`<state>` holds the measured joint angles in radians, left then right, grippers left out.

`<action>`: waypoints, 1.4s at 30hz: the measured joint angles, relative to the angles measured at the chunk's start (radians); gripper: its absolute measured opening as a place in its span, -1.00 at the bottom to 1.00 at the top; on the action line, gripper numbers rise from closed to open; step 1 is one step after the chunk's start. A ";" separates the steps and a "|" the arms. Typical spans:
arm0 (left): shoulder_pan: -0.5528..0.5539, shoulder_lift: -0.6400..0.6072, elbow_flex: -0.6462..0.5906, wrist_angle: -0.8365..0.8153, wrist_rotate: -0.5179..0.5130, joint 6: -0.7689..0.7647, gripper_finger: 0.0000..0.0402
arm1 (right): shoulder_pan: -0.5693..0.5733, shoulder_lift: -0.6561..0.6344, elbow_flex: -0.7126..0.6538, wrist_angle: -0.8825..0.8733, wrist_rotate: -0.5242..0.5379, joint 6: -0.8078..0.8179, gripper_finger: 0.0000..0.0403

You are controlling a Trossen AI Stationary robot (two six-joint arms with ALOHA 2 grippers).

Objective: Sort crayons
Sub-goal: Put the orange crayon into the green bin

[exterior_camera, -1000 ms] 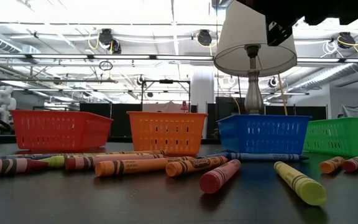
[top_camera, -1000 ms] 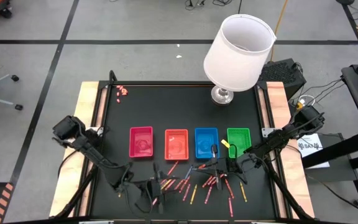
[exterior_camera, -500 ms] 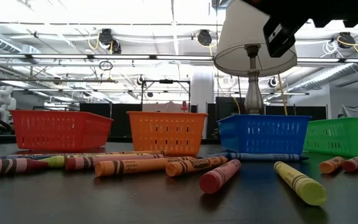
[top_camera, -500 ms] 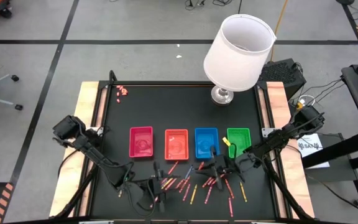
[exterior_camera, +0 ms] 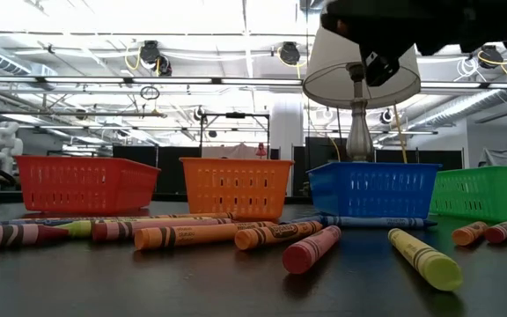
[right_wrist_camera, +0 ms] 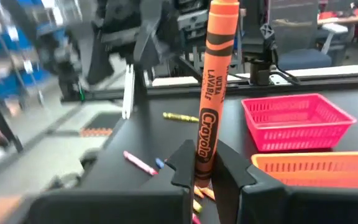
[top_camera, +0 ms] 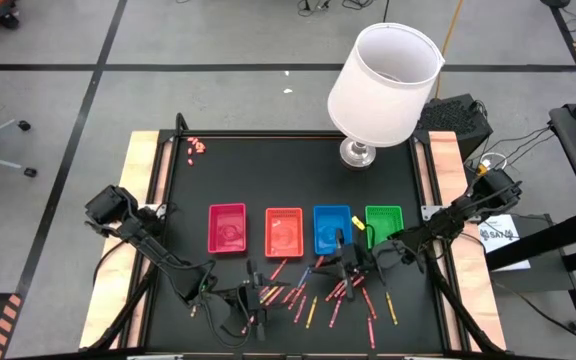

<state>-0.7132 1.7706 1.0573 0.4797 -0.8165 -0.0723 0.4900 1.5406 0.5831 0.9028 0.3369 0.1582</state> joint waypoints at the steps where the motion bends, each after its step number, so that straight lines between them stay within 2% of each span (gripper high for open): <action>1: 0.000 0.000 0.000 0.000 0.000 0.000 -0.02 | 0.000 0.000 0.000 -0.012 0.000 -0.027 -0.90; 13: 0.000 0.000 0.000 -0.003 0.000 0.001 -0.03 | 0.003 0.000 0.000 -0.093 -0.001 -0.223 -0.90; 27: 0.000 0.000 0.000 -0.004 0.000 0.001 -0.03 | 0.003 0.000 0.000 -0.151 0.000 -0.333 -0.90; 37: 0.000 0.000 0.000 -0.004 0.000 0.001 -0.03 | 0.003 0.000 0.000 -0.149 0.001 -0.333 -0.90; 42: 0.000 0.000 0.000 -0.004 0.000 0.001 -0.03 | 0.003 0.000 0.000 -0.144 0.001 -0.179 -0.90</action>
<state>-0.7128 1.7706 1.0573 0.4759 -0.8165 -0.0711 0.4927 1.5406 0.5831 0.7589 0.3374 -0.0205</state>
